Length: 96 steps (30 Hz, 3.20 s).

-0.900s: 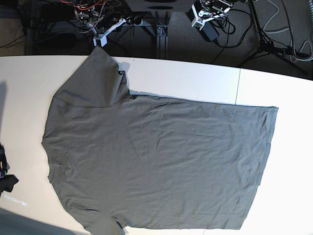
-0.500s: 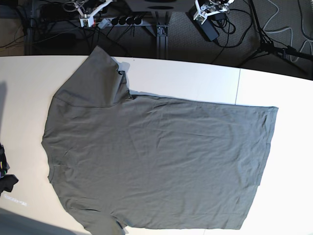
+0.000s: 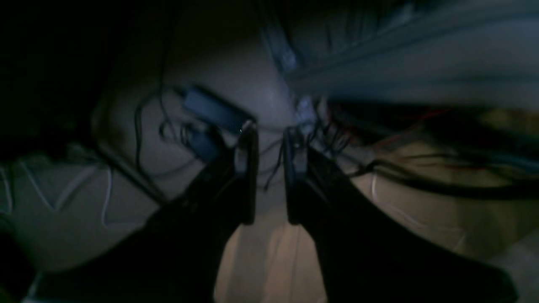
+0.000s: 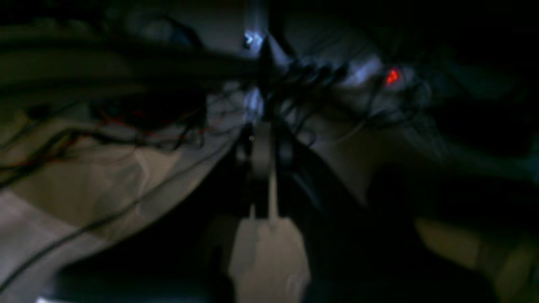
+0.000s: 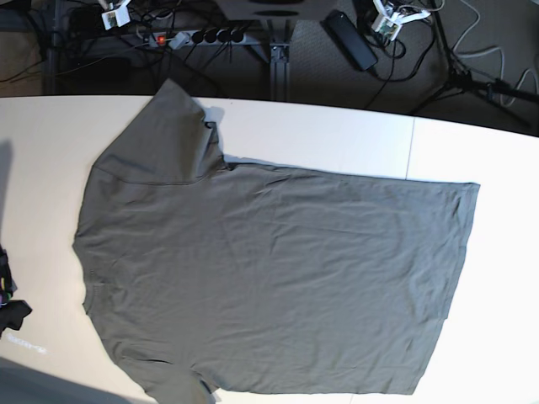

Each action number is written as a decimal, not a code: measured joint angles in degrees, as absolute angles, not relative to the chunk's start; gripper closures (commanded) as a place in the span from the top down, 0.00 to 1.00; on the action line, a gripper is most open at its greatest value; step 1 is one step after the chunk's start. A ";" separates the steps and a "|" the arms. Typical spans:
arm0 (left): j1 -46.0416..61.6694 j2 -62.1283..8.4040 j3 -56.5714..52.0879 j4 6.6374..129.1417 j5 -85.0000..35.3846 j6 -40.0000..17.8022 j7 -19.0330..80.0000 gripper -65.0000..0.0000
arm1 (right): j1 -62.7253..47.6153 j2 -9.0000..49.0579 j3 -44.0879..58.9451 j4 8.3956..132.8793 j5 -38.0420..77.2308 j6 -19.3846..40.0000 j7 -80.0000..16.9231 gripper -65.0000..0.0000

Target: Fold the T-shirt properly

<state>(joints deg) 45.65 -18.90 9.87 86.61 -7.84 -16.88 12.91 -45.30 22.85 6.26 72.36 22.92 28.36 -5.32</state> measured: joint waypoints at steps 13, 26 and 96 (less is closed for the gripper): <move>54.26 -23.68 2.83 114.87 -9.87 -18.48 20.08 0.22 | -47.03 26.24 18.55 98.67 48.60 28.49 -21.54 0.51; 54.28 -23.66 0.56 115.28 -7.38 -18.48 24.21 0.22 | -34.87 25.87 19.86 94.54 51.05 28.49 -27.53 0.58; 4.86 -35.86 1.17 71.26 -46.76 -29.10 33.54 0.47 | -22.22 15.03 15.55 85.91 41.32 28.53 -27.92 0.00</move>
